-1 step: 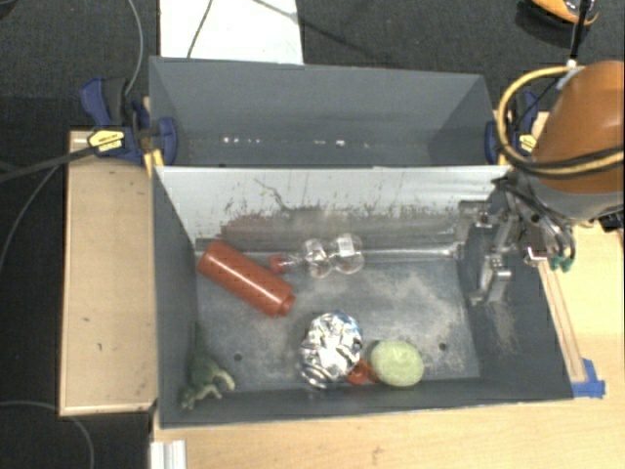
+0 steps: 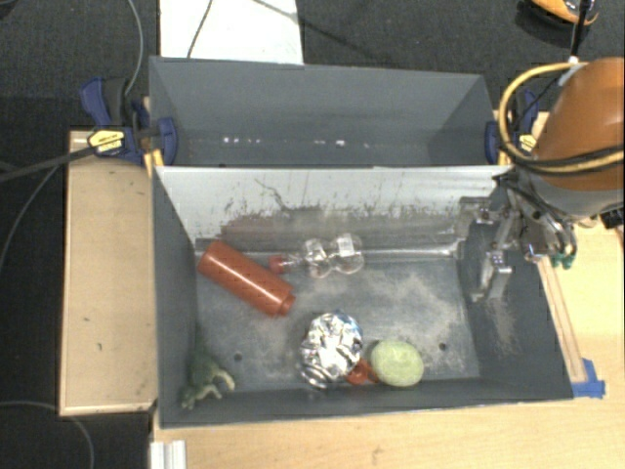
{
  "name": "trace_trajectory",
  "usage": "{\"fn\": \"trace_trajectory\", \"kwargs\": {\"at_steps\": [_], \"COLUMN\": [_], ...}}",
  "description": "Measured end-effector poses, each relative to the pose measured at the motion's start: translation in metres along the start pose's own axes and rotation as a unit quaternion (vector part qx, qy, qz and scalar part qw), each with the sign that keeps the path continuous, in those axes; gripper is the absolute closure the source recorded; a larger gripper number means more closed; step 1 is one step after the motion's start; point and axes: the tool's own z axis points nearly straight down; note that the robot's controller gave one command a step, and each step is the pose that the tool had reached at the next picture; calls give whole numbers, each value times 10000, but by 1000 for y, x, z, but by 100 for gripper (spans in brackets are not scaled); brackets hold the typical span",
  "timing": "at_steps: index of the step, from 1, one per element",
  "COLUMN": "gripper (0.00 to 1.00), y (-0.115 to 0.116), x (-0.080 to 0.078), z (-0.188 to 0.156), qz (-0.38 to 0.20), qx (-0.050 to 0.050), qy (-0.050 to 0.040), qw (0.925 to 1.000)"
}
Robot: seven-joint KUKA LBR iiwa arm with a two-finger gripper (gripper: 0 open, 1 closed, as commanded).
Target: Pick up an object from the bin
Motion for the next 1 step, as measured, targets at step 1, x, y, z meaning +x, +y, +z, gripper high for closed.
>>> {"fn": "trace_trajectory", "kwargs": {"at_steps": [1], "gripper": [0], "y": [28], "x": [19], "z": [50], "qz": [-18], "qx": [3], "qy": [-18], "qw": [10000]}}
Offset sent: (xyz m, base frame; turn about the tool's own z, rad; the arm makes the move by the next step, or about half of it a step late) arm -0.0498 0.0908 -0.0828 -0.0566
